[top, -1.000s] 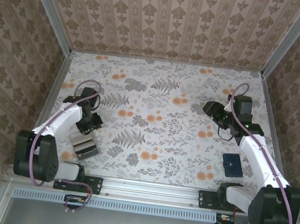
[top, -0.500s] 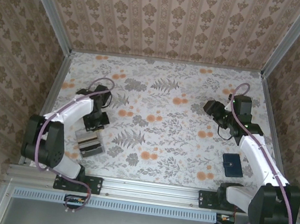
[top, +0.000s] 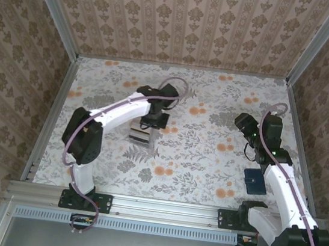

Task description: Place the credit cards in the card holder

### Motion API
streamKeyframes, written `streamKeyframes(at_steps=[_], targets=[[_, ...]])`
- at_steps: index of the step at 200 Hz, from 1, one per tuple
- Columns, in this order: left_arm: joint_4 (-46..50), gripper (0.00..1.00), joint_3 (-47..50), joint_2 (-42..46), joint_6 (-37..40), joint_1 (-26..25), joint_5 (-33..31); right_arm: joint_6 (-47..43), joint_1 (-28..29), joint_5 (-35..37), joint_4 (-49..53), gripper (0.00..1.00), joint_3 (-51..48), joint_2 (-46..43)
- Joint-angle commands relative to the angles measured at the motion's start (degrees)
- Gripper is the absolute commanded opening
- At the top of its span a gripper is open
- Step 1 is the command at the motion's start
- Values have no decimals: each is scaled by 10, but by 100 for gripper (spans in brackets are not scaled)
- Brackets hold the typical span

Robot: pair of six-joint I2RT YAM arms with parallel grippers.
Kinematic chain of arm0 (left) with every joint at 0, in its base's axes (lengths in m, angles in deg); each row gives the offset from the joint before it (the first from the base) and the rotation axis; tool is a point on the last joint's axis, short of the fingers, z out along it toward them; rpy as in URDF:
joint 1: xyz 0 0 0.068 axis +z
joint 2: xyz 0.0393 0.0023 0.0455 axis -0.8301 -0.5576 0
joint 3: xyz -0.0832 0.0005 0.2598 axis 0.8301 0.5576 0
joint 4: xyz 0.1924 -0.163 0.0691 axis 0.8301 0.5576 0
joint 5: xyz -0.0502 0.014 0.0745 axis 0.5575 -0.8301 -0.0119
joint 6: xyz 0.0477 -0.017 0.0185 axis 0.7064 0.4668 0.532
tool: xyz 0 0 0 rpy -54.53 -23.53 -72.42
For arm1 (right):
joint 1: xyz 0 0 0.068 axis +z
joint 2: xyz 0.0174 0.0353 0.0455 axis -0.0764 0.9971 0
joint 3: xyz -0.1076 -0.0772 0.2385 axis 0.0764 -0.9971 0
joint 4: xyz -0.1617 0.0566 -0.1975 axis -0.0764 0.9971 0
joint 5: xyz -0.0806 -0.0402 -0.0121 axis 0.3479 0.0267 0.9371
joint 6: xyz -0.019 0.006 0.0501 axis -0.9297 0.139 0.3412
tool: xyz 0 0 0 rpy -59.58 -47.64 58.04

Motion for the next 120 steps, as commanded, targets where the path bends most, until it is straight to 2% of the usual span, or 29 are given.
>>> streamKeyframes(at_steps=[1, 40, 69, 89, 110, 120], targets=[[30, 0, -50, -31, 68, -38, -14, 23, -3, 48, -4, 75, -25, -39], [10, 0, -141, -113, 81, -54, 31, 85, -5, 93, 21, 75, -84, -97], [1, 0, -209, -155, 109, -56, 50, 116, -8, 92, 68, 74, -98, -116], [-14, 9, -223, -164, 126, -54, 45, 104, -8, 83, 124, 75, -92, -109], [-17, 34, -233, -163, 144, -52, 45, 78, -8, 113, 212, 78, -67, -93], [-20, 37, -231, -155, 151, -51, 39, 92, -8, 136, 240, 78, -64, -80]])
